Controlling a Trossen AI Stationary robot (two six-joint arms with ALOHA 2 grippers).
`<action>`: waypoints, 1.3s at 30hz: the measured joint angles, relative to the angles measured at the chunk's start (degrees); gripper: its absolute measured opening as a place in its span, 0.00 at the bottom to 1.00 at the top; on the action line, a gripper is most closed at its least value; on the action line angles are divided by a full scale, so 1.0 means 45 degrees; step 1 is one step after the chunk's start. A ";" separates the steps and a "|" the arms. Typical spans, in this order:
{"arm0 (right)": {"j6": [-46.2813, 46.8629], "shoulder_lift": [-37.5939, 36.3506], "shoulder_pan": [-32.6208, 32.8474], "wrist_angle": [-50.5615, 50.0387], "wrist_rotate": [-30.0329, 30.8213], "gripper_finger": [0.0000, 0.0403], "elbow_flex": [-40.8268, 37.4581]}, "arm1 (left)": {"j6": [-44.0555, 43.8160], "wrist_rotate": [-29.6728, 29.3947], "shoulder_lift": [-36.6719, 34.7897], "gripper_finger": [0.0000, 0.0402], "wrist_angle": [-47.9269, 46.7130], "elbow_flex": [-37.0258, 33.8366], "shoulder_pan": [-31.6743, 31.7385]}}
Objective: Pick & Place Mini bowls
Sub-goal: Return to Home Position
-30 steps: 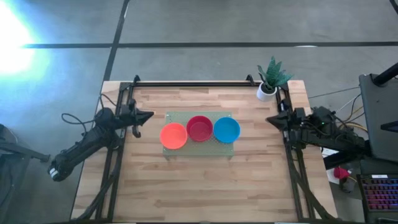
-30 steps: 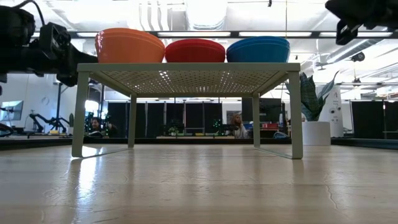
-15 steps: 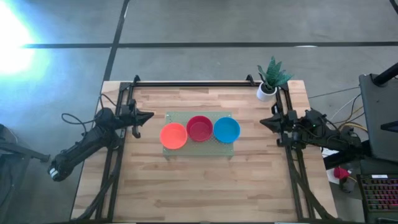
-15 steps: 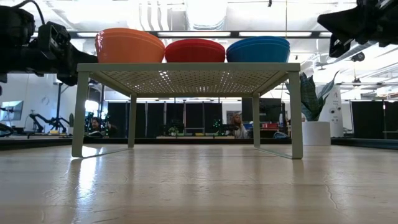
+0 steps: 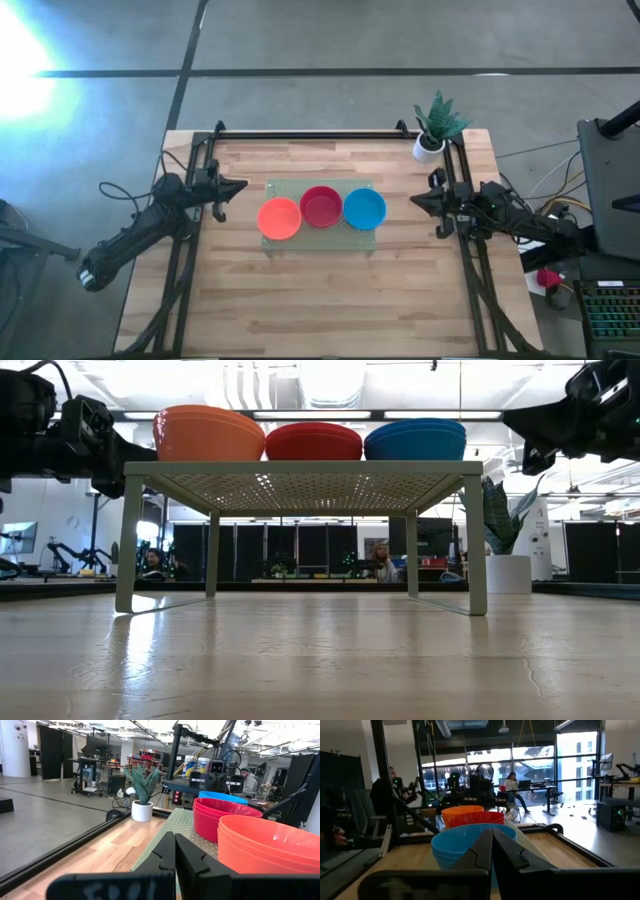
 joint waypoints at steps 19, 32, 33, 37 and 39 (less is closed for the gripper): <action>-0.0415 -0.0005 0.0002 -0.1030 0.0011 0.02 0.0000 | -0.0018 -0.0646 0.0015 0.00 -0.0039 0.0000 0.0005; -0.0432 -0.0005 0.0006 -0.1073 0.0011 0.02 0.0000 | -0.0089 -0.0676 0.0015 0.00 -0.0039 -0.0002 0.0005; -0.0437 -0.0004 0.0006 -0.1078 0.0011 0.02 0.0000 | -0.0089 -0.0679 0.0015 0.00 -0.0039 0.0000 0.0005; -0.0437 0.0000 0.0004 -0.1083 0.0011 0.02 0.0000 | -0.0099 -0.0680 0.0015 0.00 -0.0038 -0.0001 0.0005; -0.0434 0.0000 0.0003 -0.1088 0.0007 0.02 0.0000 | -0.0101 -0.0680 0.0015 0.00 -0.0039 -0.0002 0.0005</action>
